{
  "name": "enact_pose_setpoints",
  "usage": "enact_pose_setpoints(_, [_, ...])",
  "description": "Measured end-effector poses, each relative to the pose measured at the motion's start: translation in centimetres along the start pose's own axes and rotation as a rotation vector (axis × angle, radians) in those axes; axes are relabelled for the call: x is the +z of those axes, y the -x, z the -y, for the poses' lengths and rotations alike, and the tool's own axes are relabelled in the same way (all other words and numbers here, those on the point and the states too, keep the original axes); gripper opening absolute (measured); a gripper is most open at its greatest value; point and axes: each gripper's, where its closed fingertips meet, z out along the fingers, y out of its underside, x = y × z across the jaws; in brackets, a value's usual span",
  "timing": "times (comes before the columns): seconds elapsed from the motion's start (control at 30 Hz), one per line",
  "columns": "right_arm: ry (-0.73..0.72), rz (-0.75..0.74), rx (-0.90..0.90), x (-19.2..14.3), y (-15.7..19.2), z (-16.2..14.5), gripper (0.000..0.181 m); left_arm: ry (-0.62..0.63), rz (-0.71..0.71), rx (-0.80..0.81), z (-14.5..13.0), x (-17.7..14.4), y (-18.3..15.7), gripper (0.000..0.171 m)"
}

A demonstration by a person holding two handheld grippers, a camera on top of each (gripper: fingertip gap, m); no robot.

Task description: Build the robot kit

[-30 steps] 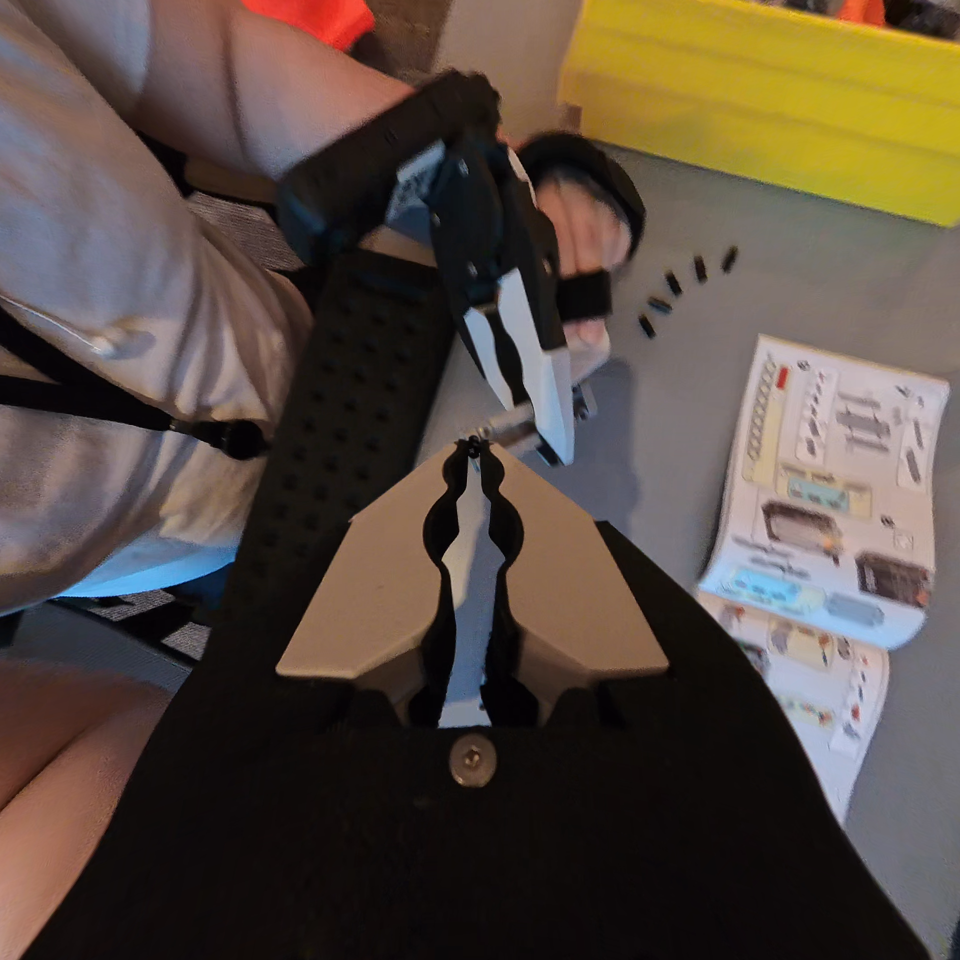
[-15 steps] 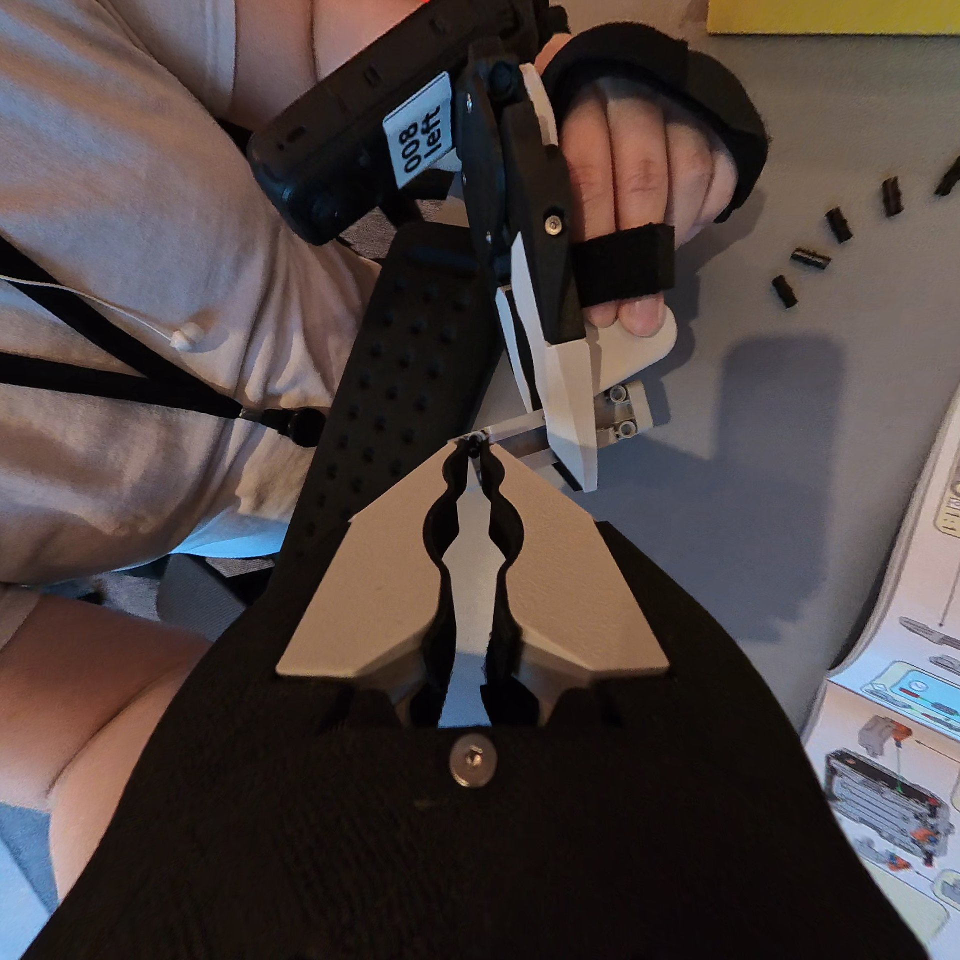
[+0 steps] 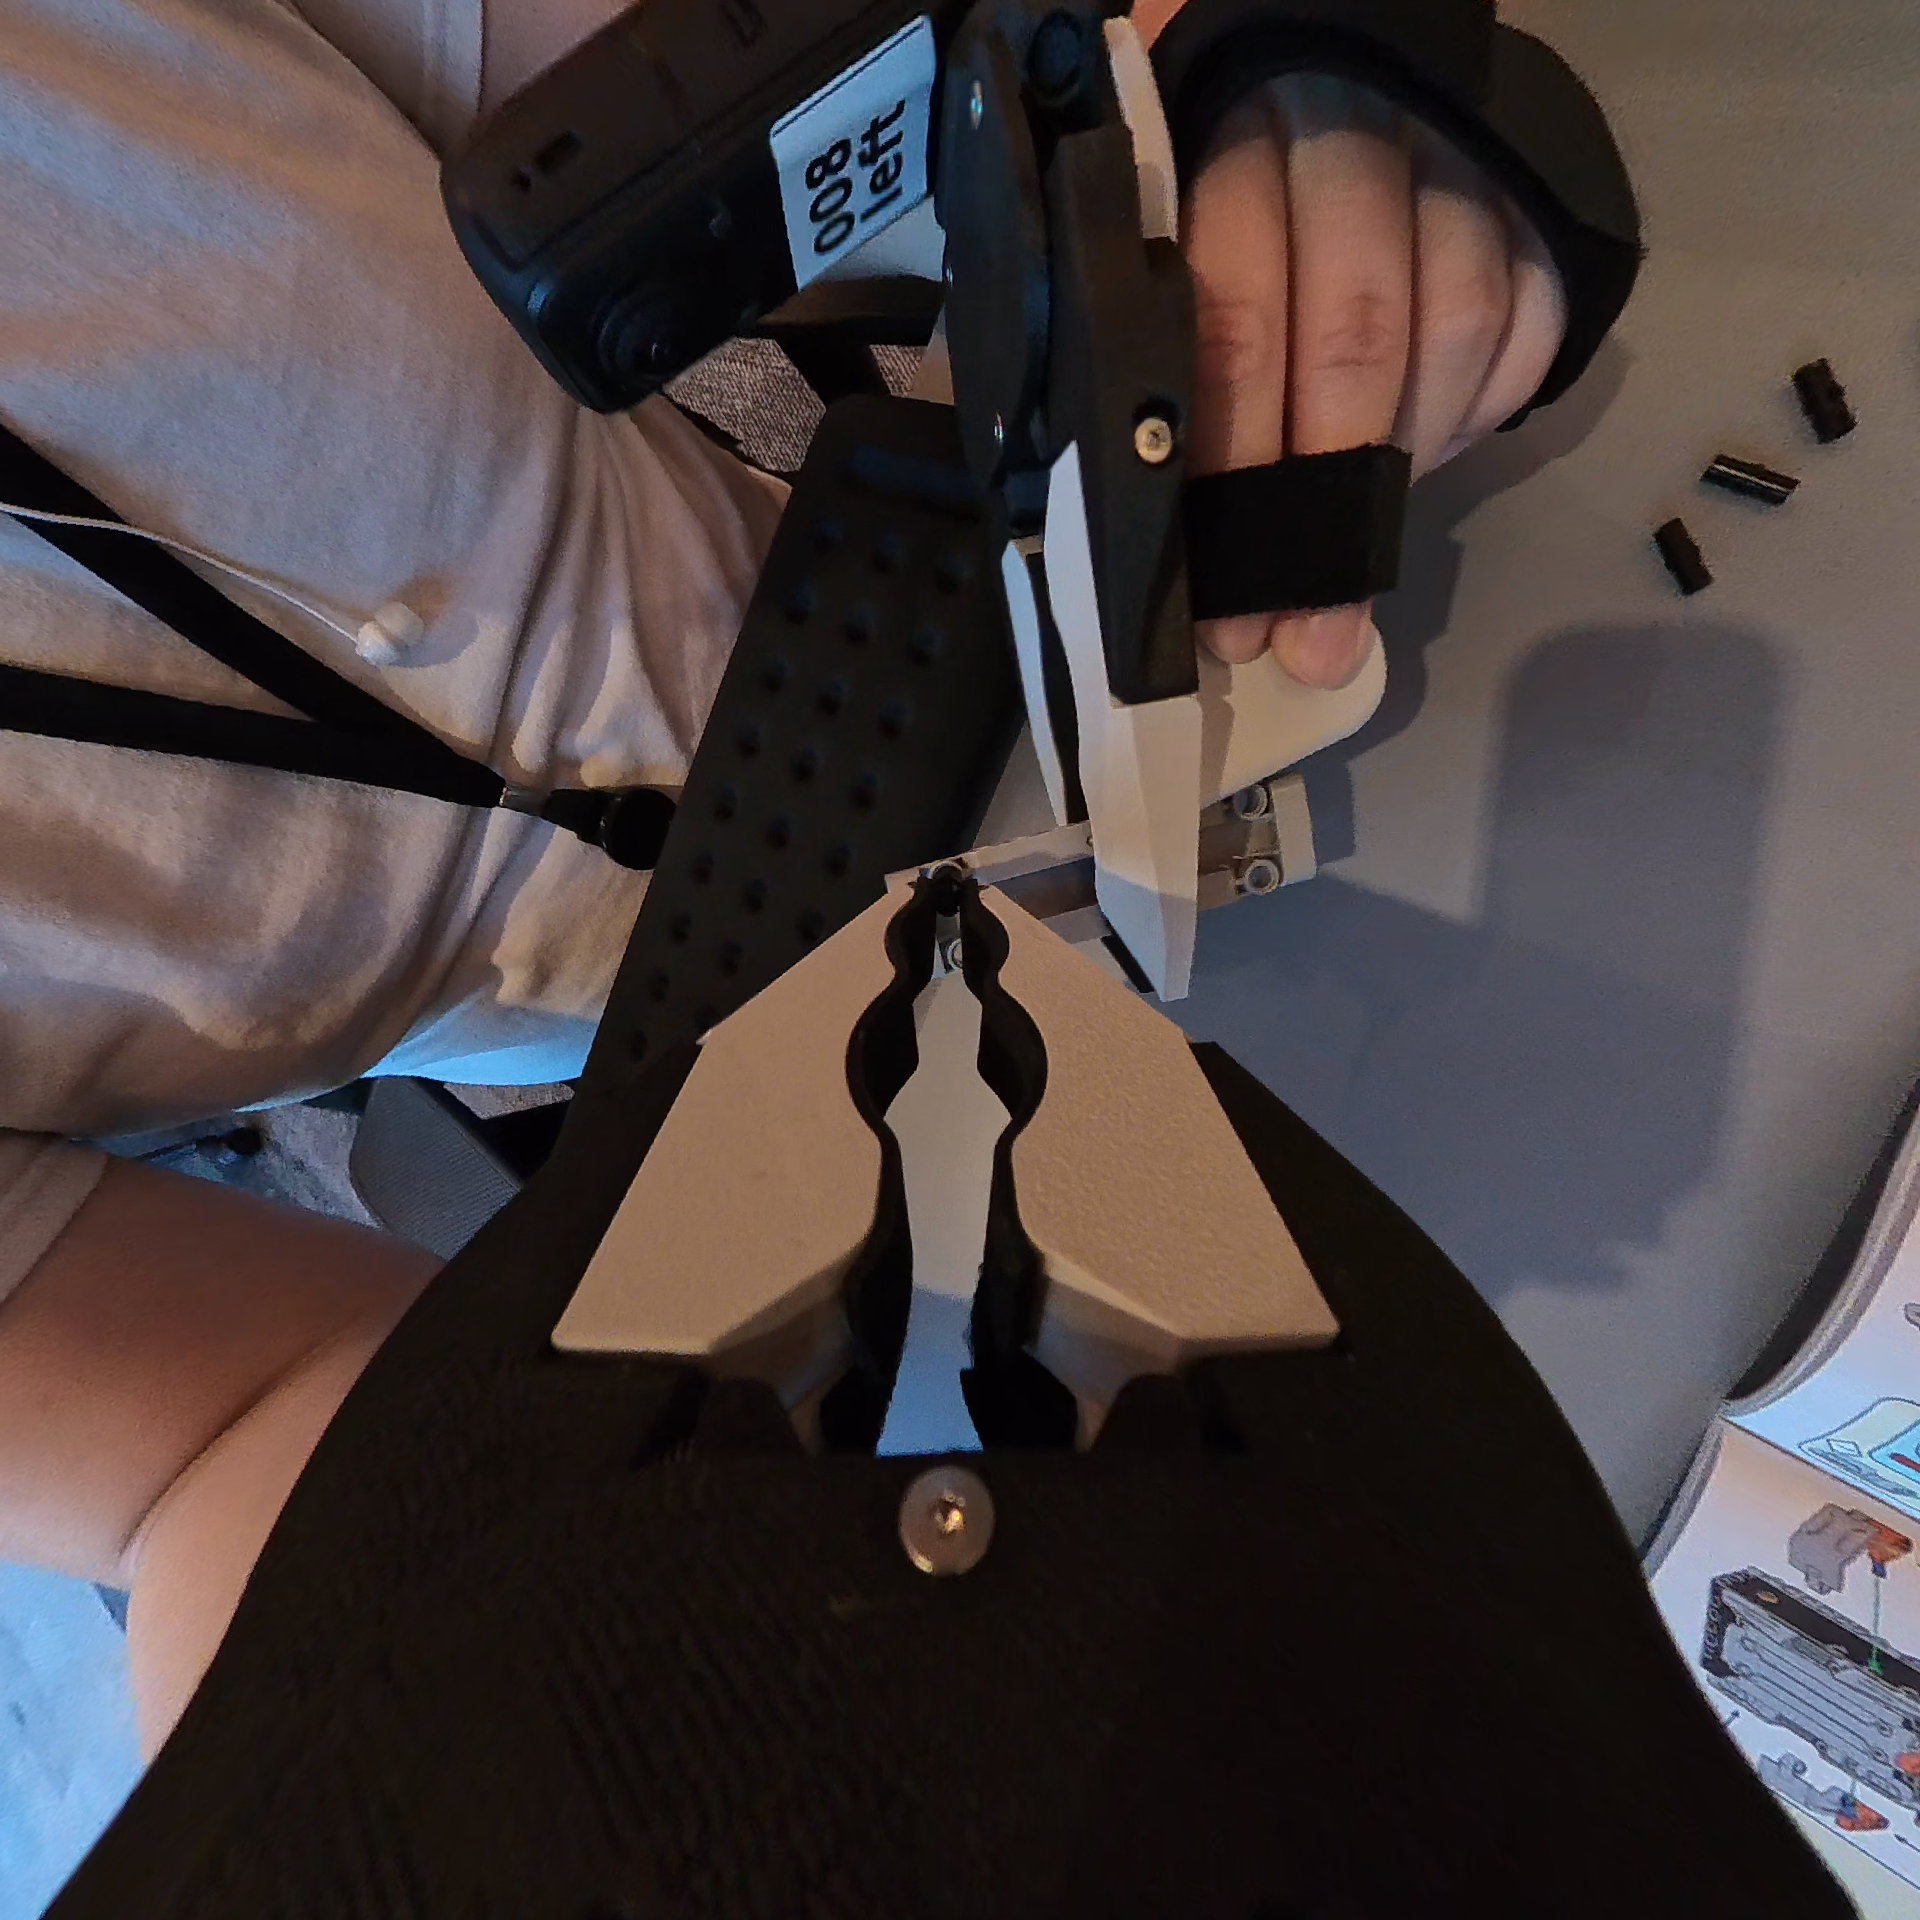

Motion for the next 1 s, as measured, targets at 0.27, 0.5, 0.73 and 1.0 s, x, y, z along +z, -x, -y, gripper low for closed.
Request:
enact_pose_setpoints(0.27, [0.087,0.010,-0.009,0.4,0.2,-0.1,0.004,-0.011,-0.124,-0.116,0.4,-0.1,-1.3,0.005])
enact_pose_setpoints(0.5, [0.134,0.145,-0.046,-0.2,1.2,1.1,0.004,-0.104,-0.189,-0.263,1.9,-0.9,-1.2,0.005])
enact_pose_setpoints(0.73, [-0.077,0.248,-0.084,-1.2,2.1,2.4,0.003,-0.213,-0.223,-0.396,3.4,-1.8,-0.2,0.006])
enact_pose_setpoints(1.0, [-0.289,0.355,-0.124,-1.8,2.2,3.2,0.004,-0.314,-0.223,-0.497,4.3,-2.8,0.9,0.005])
